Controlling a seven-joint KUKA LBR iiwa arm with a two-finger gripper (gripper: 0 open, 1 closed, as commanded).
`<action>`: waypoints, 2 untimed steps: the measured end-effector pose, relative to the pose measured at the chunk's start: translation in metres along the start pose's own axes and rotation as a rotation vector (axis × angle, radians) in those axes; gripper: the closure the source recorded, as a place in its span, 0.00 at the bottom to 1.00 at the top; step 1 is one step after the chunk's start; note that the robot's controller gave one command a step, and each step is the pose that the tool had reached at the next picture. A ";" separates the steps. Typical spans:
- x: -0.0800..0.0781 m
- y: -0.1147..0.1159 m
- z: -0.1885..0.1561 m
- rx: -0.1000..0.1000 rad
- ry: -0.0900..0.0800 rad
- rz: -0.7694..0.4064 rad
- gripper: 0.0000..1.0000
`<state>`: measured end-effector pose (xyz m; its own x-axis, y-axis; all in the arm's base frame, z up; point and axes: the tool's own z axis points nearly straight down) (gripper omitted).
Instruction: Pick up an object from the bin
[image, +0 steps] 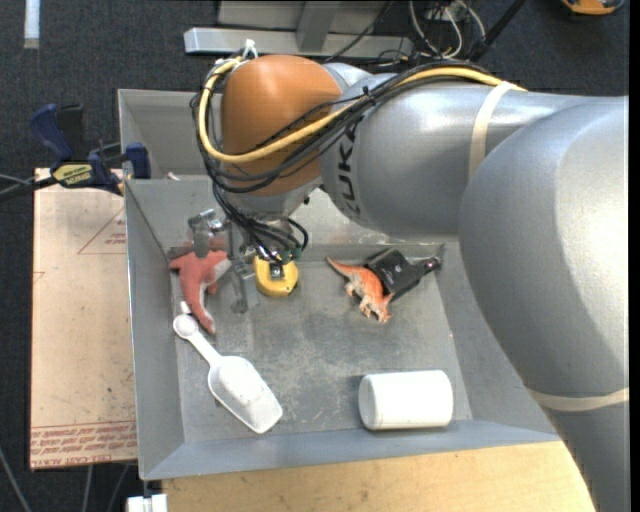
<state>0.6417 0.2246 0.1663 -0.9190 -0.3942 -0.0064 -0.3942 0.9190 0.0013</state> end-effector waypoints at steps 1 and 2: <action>-0.009 0.003 0.010 0.000 -0.001 -0.066 0.00; -0.015 -0.001 0.088 0.001 -0.011 -0.326 0.00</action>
Offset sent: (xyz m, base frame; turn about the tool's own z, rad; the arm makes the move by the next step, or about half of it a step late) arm 0.0136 0.0042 -0.0963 -0.3323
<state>0.6568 0.2301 0.0785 -0.7442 -0.6677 -0.0167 -0.6678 0.7444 -0.0038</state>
